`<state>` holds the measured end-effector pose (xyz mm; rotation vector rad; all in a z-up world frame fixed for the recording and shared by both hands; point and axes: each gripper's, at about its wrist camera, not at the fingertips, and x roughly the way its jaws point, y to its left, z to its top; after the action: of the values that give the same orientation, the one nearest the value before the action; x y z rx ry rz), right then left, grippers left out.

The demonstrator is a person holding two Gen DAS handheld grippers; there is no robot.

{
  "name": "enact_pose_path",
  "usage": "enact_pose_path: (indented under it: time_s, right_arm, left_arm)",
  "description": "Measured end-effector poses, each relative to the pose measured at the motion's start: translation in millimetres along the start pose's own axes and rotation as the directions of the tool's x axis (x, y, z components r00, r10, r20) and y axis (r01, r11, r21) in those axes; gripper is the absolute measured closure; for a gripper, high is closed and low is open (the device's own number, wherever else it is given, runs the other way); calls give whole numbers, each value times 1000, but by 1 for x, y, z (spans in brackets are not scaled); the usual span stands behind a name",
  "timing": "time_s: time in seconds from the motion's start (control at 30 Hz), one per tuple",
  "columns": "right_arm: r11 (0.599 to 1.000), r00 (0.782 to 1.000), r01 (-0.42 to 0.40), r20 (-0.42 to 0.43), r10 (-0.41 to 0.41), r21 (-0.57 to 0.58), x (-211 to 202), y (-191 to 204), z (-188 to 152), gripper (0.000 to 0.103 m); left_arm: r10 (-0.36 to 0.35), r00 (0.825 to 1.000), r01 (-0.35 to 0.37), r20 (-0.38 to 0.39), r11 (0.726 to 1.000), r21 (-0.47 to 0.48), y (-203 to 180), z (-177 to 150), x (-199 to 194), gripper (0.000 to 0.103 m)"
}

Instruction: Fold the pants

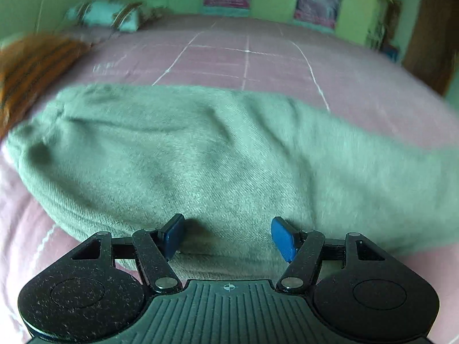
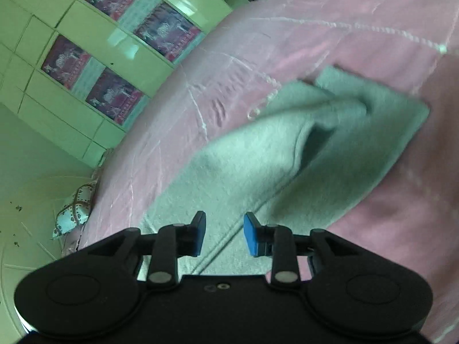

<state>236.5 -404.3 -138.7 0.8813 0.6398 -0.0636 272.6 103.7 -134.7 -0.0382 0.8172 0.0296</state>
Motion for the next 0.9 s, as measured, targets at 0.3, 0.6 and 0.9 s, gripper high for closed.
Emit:
enact_pose_path:
  time_s: [0.3, 0.6, 0.9]
  right_arm:
    - [986, 992, 80, 87, -93, 145, 10, -42, 41, 82]
    - [981, 984, -27, 168, 60, -190, -13, 47, 98, 103]
    - [988, 988, 148, 41, -146, -42, -3, -61, 64, 103]
  left_arm:
    - [-24, 999, 24, 25, 1000, 0, 4, -8, -2, 34]
    - [-40, 999, 40, 19, 999, 10, 7, -5, 0, 34]
    - [-62, 998, 61, 19, 998, 17, 10, -7, -1, 32]
